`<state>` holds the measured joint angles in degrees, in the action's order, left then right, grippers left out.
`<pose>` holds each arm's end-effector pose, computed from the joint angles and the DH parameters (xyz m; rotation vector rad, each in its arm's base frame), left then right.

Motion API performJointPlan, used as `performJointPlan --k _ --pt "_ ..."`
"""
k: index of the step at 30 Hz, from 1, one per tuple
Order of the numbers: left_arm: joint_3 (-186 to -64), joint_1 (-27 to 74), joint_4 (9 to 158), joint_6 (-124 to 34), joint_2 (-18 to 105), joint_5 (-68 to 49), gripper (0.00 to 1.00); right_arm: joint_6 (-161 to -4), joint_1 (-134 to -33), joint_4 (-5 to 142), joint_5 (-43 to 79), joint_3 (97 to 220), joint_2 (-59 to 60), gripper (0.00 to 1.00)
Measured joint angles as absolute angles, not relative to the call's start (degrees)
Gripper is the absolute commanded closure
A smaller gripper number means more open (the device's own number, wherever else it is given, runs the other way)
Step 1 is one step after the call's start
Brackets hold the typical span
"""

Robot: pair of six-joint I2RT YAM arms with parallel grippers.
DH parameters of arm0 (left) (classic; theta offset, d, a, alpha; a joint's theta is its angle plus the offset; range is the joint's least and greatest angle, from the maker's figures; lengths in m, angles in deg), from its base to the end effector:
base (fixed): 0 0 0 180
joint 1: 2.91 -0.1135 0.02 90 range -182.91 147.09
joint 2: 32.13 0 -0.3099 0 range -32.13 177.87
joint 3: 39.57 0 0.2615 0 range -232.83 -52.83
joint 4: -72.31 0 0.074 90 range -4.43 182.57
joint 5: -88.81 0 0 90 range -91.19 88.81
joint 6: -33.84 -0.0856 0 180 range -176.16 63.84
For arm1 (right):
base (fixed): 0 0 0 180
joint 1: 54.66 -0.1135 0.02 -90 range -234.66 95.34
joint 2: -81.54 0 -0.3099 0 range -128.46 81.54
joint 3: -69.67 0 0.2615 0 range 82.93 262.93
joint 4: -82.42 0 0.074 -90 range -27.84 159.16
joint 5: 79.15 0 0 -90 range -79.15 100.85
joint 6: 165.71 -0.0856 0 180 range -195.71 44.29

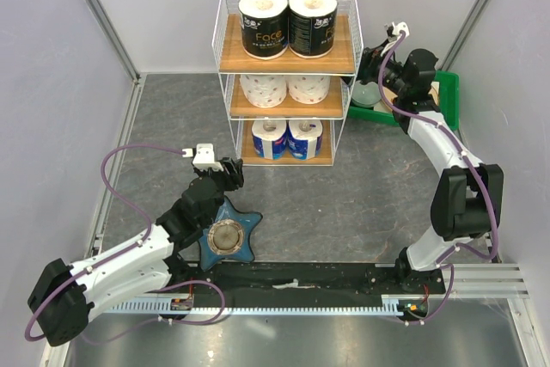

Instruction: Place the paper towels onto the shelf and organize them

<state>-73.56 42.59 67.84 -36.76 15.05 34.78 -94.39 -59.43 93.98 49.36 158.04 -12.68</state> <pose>0.1800 -0.1114 0.2594 -0.0749 1.7015 -0.3061 0.4373 0.0900 0.4099 -0.3786 1.5016 0.8185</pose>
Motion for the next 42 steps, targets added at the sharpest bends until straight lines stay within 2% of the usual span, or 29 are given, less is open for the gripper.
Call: performJointPlan --k 20,34,42 --pt "-73.6 42.6 67.7 -36.8 14.8 34.8 0.38 -93.6 -59.7 92.5 51.8 159.4 -13.3 0.04" --pt "-74.5 42.6 71.1 -36.7 9.3 34.8 0.37 -91.8 -59.2 94.5 22.2 142.5 6.5 0.02" --pt "-78.3 42.6 79.5 -35.7 5.0 35.5 0.25 -97.2 -58.8 86.6 2.1 136.6 18.0 0.02"
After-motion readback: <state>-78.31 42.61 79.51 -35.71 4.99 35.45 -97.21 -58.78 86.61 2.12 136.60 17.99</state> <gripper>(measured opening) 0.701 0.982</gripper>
